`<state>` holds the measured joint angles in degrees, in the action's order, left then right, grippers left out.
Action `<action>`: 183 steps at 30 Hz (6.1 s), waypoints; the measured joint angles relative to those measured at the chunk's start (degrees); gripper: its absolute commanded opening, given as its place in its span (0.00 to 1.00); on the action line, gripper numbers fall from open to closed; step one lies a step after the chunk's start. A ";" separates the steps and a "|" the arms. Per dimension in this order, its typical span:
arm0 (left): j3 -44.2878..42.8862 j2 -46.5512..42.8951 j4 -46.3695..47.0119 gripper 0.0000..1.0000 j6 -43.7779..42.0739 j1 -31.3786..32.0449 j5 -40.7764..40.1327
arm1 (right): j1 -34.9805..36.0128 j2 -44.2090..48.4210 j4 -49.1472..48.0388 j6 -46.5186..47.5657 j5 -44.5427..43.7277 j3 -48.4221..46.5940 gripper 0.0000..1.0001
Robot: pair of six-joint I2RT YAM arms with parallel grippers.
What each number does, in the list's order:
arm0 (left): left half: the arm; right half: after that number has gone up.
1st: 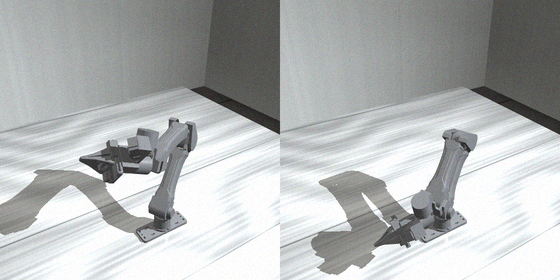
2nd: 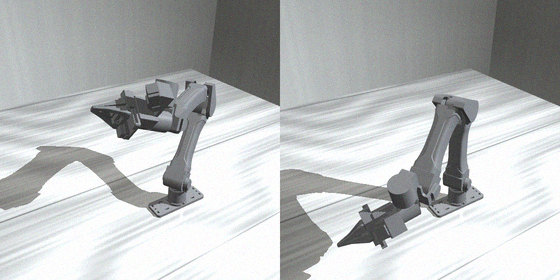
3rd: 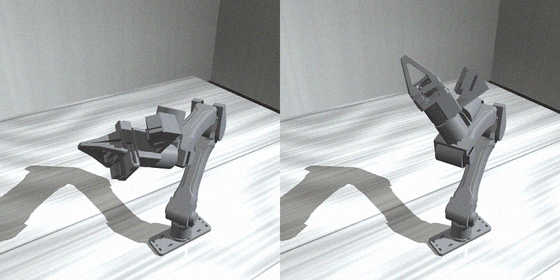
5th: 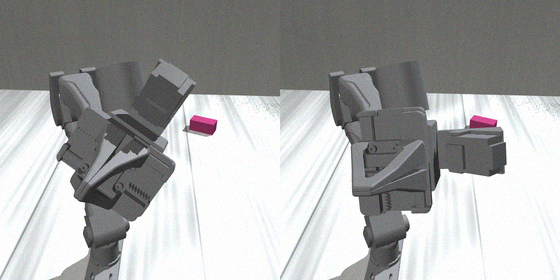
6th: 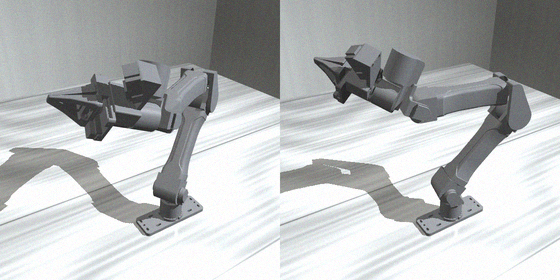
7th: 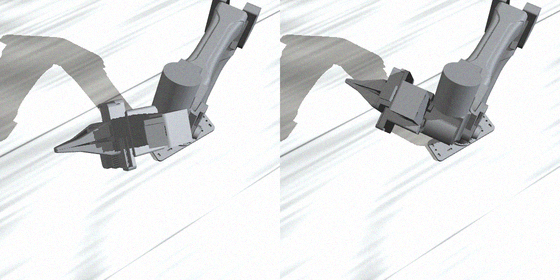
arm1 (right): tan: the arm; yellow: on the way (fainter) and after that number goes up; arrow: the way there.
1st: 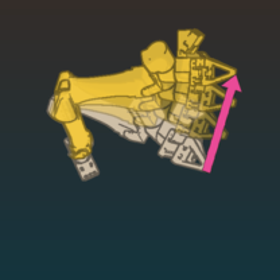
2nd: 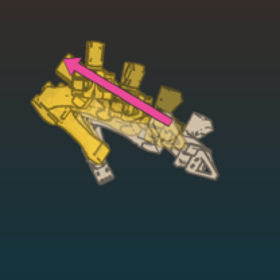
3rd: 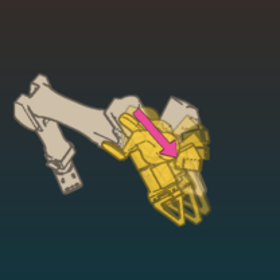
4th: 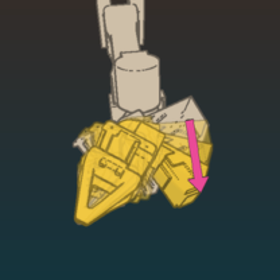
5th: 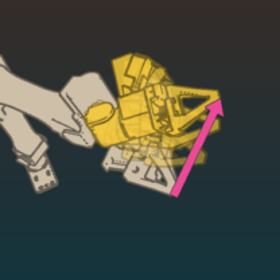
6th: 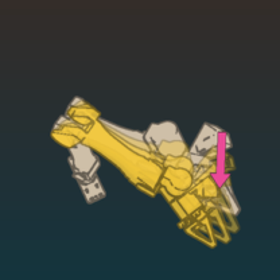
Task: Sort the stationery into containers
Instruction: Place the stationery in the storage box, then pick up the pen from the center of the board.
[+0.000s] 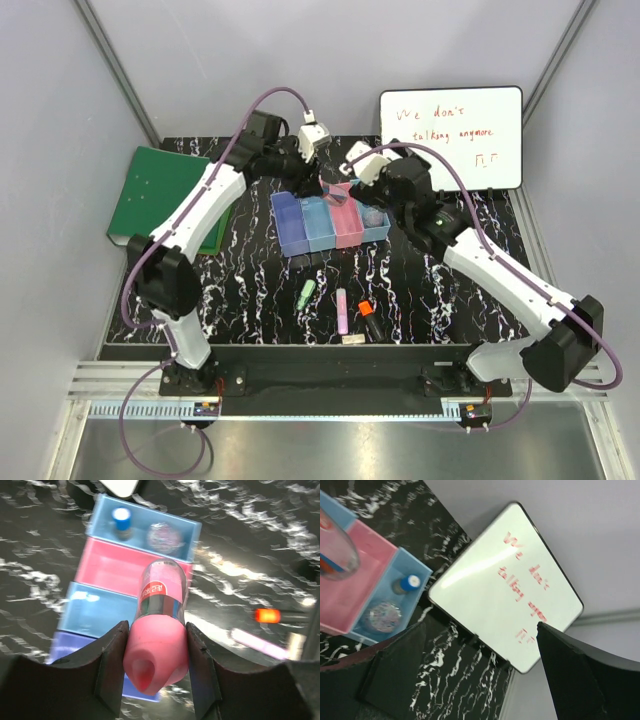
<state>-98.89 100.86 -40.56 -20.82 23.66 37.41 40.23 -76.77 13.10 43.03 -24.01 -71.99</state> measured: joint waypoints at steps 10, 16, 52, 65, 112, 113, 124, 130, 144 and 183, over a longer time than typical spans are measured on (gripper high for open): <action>-23.80 20.02 -8.85 0.00 -10.69 2.40 -13.38 | -3.50 1.73 -1.49 -0.66 -3.91 1.51 1.00; -27.12 26.16 -12.63 0.00 -16.13 3.63 -19.02 | -3.50 5.16 -1.49 -0.39 -3.87 5.11 1.00; -32.72 33.57 -13.27 0.37 -19.74 9.68 -28.35 | -3.54 9.86 -1.18 -1.38 -3.32 9.40 1.00; -31.12 33.57 -5.86 0.76 -16.63 9.86 -31.69 | -3.54 10.54 -0.07 -2.19 -2.91 10.58 1.00; 28.44 -38.91 -3.96 0.99 0.96 5.25 -35.98 | 0.68 0.74 42.21 11.98 26.73 6.12 0.94; 29.05 -40.24 -3.89 0.99 0.92 5.22 -36.61 | 1.31 0.28 41.86 13.70 26.32 6.62 0.94; 37.24 -43.87 -2.27 0.99 3.39 3.65 -41.92 | 7.74 -4.04 39.45 19.23 21.44 7.56 0.95; 37.22 -45.24 -1.73 0.99 3.80 3.19 -42.49 | 7.65 -6.45 39.06 6.62 23.71 4.39 0.97; 37.20 -47.87 -1.29 0.99 3.19 3.17 -42.56 | 7.61 -5.81 34.01 -13.05 25.31 12.02 0.96; 31.91 -37.75 1.66 0.99 -3.32 3.17 -41.92 | 3.26 -19.89 27.67 -25.49 33.22 9.64 0.79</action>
<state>-66.98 63.11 -38.89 -24.14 26.83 -4.51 43.48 -96.66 40.77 17.54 9.21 -62.35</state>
